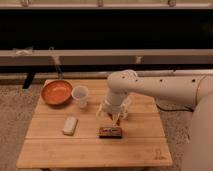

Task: Place the bottle in the ceramic bowl

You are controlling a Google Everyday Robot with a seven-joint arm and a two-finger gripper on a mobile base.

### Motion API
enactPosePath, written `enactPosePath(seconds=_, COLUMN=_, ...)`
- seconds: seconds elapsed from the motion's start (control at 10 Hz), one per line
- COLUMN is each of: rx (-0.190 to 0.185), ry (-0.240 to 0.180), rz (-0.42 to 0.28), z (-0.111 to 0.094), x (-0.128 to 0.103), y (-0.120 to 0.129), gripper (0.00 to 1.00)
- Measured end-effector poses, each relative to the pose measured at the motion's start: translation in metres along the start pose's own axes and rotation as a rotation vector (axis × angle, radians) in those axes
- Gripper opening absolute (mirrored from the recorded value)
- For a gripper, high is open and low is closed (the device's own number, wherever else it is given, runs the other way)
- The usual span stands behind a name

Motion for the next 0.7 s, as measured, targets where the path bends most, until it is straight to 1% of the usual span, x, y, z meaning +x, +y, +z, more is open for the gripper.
enactPosePath(seconds=0.3, rx=-0.002, ry=-0.003, rz=0.0, z=-0.003, x=0.0, y=-0.001, gripper=0.65)
enactPosePath(seconds=0.5, rx=0.003, ry=-0.018, rz=0.003, z=-0.027, x=0.004, y=-0.006, gripper=0.65)
enactPosePath(seconds=0.7, rx=0.007, ry=-0.038, rz=-0.001, z=-0.06, x=0.015, y=-0.013, gripper=0.65)
